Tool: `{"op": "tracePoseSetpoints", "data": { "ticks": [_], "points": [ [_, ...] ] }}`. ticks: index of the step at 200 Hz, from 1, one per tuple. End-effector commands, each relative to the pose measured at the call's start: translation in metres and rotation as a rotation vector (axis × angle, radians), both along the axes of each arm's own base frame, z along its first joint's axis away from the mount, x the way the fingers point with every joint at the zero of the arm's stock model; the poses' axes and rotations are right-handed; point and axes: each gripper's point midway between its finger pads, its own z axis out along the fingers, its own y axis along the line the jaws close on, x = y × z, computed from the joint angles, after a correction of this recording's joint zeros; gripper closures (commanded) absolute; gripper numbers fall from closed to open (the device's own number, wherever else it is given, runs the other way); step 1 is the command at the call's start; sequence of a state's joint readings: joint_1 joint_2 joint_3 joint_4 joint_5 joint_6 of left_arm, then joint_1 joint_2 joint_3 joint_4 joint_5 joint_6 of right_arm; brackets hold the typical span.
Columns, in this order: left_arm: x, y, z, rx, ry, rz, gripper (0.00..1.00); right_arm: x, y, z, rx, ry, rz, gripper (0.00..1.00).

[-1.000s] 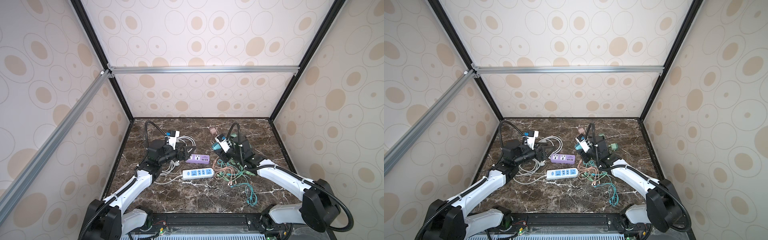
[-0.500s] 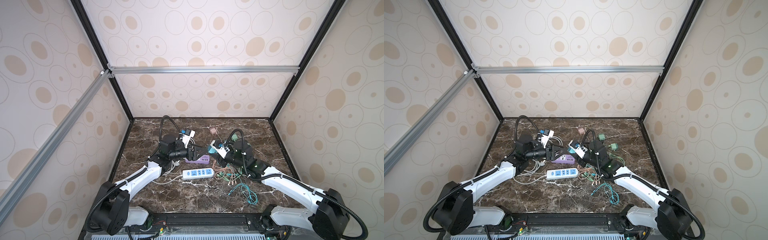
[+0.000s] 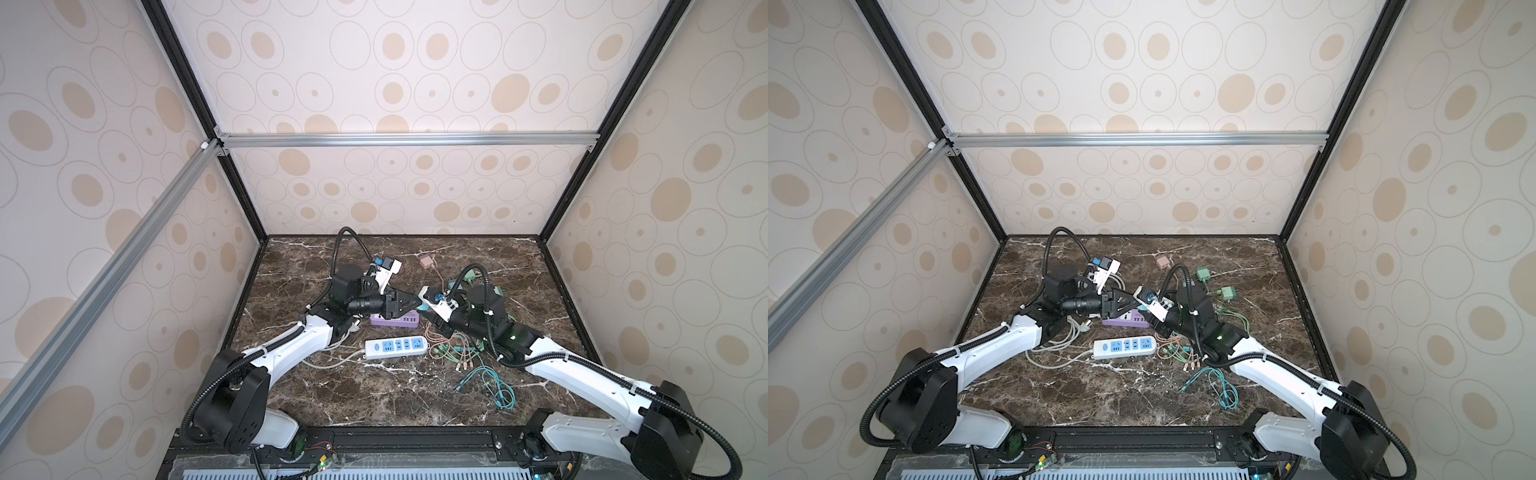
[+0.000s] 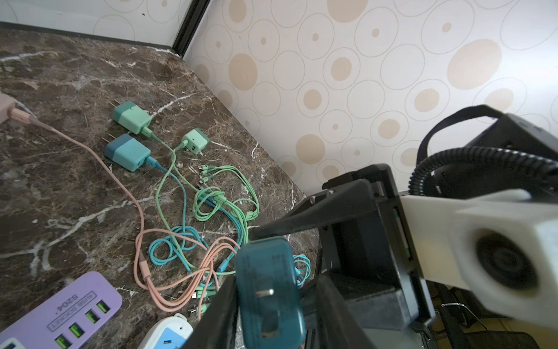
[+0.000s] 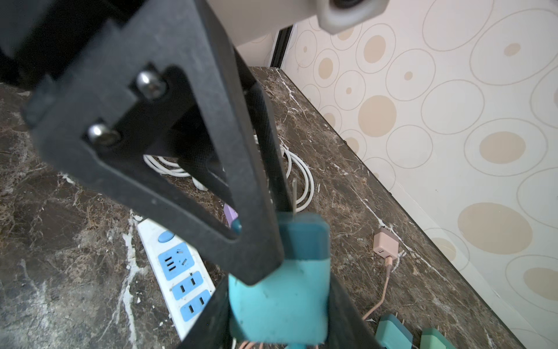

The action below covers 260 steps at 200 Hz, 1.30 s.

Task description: Insert the plug

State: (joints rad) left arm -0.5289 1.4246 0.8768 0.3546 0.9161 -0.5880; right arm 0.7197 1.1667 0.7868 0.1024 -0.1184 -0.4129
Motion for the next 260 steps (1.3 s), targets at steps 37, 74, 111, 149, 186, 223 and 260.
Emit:
{"op": "tracePoseSetpoints", "data": {
  "ticks": [37, 74, 111, 149, 186, 223, 260],
  "points": [
    [-0.002, -0.009, 0.018, -0.017, -0.027, -0.039, 0.77, -0.002, 0.0, 0.011, 0.007, -0.071, 0.004, 0.78],
    [0.001, -0.008, 0.022, -0.02, -0.048, -0.016, 0.86, 0.001, -0.005, 0.008, 0.029, -0.051, -0.039, 0.69],
    [0.01, -0.004, 0.024, -0.009, -0.069, 0.046, 0.94, 0.001, -0.02, 0.019, 0.12, 0.046, -0.138, 0.52],
    [0.018, -0.001, 0.033, -0.017, -0.101, 0.097, 0.99, -0.015, -0.034, 0.038, 0.225, 0.118, -0.144, 0.39],
    [0.026, 0.004, 0.046, -0.037, -0.13, 0.156, 1.0, -0.028, -0.049, 0.062, 0.376, 0.204, -0.14, 0.27],
    [0.023, 0.009, 0.075, -0.132, -0.205, 0.168, 1.0, -0.039, -0.046, 0.079, 0.627, 0.385, -0.013, 0.28],
    [0.019, 0.017, 0.111, -0.251, -0.291, 0.196, 1.0, -0.045, -0.037, 0.1, 0.836, 0.482, 0.142, 0.33]
  ]
}}
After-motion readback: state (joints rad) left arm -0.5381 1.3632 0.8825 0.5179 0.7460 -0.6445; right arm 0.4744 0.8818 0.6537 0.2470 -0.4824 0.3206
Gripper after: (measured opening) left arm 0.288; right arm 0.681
